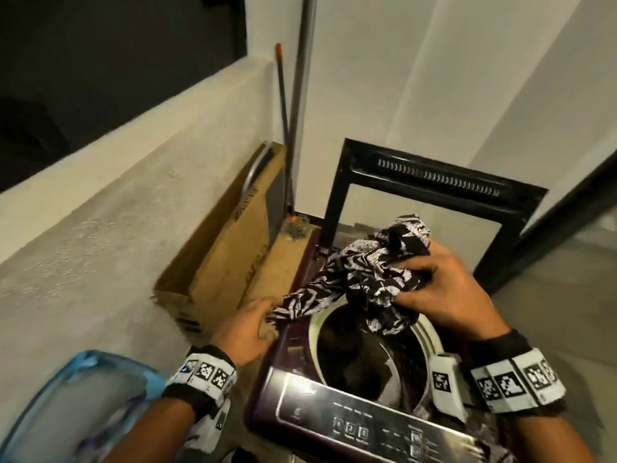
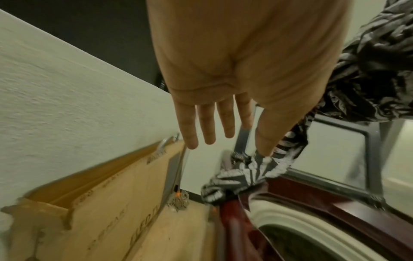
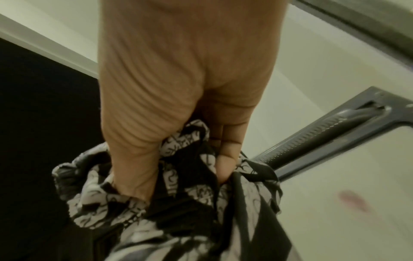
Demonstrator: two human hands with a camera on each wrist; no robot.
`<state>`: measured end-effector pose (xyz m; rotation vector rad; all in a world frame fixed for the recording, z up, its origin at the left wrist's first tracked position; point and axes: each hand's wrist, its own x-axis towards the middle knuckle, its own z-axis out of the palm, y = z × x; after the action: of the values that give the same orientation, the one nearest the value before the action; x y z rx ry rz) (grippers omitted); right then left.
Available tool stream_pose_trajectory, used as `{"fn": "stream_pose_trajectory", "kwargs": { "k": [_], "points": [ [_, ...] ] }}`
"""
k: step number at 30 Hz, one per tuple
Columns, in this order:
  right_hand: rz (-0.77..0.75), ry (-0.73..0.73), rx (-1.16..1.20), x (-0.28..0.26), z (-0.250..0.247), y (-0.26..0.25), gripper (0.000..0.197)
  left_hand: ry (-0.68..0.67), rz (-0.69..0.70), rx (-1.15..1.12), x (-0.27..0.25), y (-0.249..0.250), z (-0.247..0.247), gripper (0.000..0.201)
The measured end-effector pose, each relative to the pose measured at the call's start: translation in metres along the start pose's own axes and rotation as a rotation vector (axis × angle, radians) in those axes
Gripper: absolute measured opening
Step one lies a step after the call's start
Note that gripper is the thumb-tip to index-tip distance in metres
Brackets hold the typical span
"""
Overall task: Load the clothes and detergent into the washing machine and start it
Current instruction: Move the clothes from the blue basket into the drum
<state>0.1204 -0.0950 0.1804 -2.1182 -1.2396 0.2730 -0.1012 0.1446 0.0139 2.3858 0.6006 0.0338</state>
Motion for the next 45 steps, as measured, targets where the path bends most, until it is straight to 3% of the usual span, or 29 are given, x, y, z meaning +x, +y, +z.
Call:
{"fn": "stream_pose_trajectory", "kwargs": {
  "k": [4,8,10,14,16,20,22,24,25,29,34,37,42,45],
  "points": [
    [0.152,-0.11,-0.102,-0.018,0.013,0.064,0.038,-0.143,-0.005,0.157,0.041,0.025,0.051,0.073],
    [0.346,-0.289,-0.124,-0.025,0.043,0.131,0.036,-0.423,-0.147,0.381,0.066,0.033,0.079,0.11],
    [0.389,-0.395,-0.207,-0.025,0.06,0.16,0.03,-0.495,-0.172,0.492,0.07,0.035,0.089,0.118],
    [0.538,-0.542,-0.377,-0.02,0.101,0.213,0.049,-0.428,-0.08,0.665,0.069,0.043,0.097,0.125],
    [0.613,-0.569,-0.428,-0.016,0.121,0.239,0.049,-0.391,-0.041,0.712,0.068,0.05,0.099,0.132],
    [0.672,-0.543,-0.415,-0.005,0.151,0.277,0.041,-0.391,-0.18,0.599,0.07,0.046,0.099,0.141],
    [0.624,-0.557,-0.33,-0.002,0.176,0.31,0.057,-0.425,-0.254,0.494,0.073,0.037,0.097,0.142],
    [0.521,-0.642,-0.275,-0.004,0.214,0.365,0.085,-0.456,-0.287,0.441,0.075,0.031,0.095,0.143],
    [0.517,-0.703,-0.249,-0.002,0.226,0.377,0.088,-0.464,-0.295,0.433,0.076,0.028,0.096,0.143],
    [0.555,-0.762,-0.162,0.015,0.201,0.318,0.044,-0.459,-0.312,0.403,0.078,0.028,0.097,0.143],
    [0.532,-0.926,-0.179,0.012,0.198,0.299,0.024,-0.465,-0.319,0.373,0.079,0.025,0.098,0.141],
    [0.5,-0.988,-0.195,0.008,0.195,0.286,0.025,-0.465,-0.319,0.378,0.078,0.02,0.098,0.141],
    [0.405,-1.012,-0.278,0.016,0.18,0.256,0.044,-0.413,-0.261,0.355,0.071,0.009,0.097,0.136],
    [0.343,-0.929,-0.321,0.033,0.162,0.22,0.016,-0.227,-0.187,0.031,0.054,-0.01,0.097,0.126]
  ]
}}
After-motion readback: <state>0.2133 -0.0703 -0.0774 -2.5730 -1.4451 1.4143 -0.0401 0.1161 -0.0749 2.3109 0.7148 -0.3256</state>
